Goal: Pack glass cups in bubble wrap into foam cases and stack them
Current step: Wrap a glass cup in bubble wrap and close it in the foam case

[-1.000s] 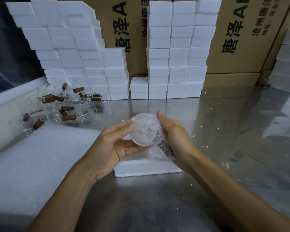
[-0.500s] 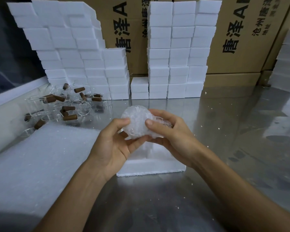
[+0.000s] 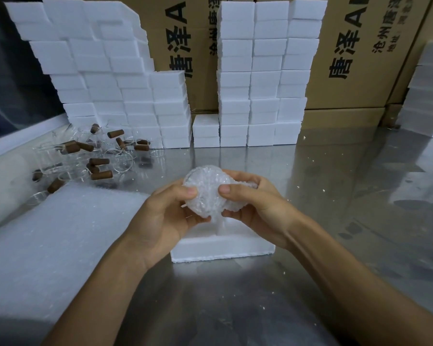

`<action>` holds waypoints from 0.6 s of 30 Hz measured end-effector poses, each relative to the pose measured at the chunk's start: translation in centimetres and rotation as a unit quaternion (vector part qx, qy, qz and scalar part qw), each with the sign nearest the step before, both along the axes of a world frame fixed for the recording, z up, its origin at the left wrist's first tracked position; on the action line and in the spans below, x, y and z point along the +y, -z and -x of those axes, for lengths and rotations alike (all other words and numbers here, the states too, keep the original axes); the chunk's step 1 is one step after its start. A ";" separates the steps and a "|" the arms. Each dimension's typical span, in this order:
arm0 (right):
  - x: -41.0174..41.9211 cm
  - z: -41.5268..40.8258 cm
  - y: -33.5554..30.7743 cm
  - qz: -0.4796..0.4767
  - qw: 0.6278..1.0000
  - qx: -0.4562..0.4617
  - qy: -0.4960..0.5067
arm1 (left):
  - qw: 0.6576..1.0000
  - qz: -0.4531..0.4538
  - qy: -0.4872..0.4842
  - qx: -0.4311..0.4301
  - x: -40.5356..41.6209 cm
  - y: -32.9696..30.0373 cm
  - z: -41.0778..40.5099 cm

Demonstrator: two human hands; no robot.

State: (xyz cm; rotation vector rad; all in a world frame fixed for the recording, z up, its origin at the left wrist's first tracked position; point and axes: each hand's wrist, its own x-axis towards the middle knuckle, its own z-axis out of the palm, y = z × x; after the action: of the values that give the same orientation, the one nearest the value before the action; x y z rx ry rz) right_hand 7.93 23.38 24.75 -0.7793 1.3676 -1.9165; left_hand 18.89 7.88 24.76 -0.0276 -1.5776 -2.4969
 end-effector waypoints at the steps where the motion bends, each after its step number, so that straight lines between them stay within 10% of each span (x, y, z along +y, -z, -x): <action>1: 0.0 0.1 0.0 0.005 1.000 -0.003 0.001 | 1.000 -0.007 -0.004 0.003 0.0 0.1 0.0; 18: 0.2 1.2 0.4 0.035 0.996 0.011 0.078 | 0.979 0.130 -0.157 -0.001 0.0 0.6 0.3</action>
State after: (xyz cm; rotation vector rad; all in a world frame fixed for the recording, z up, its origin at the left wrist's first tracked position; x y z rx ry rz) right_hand 6.73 23.63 24.34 -0.7492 1.4175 -2.0913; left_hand 18.56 7.89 24.13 0.1727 -1.7452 -2.0437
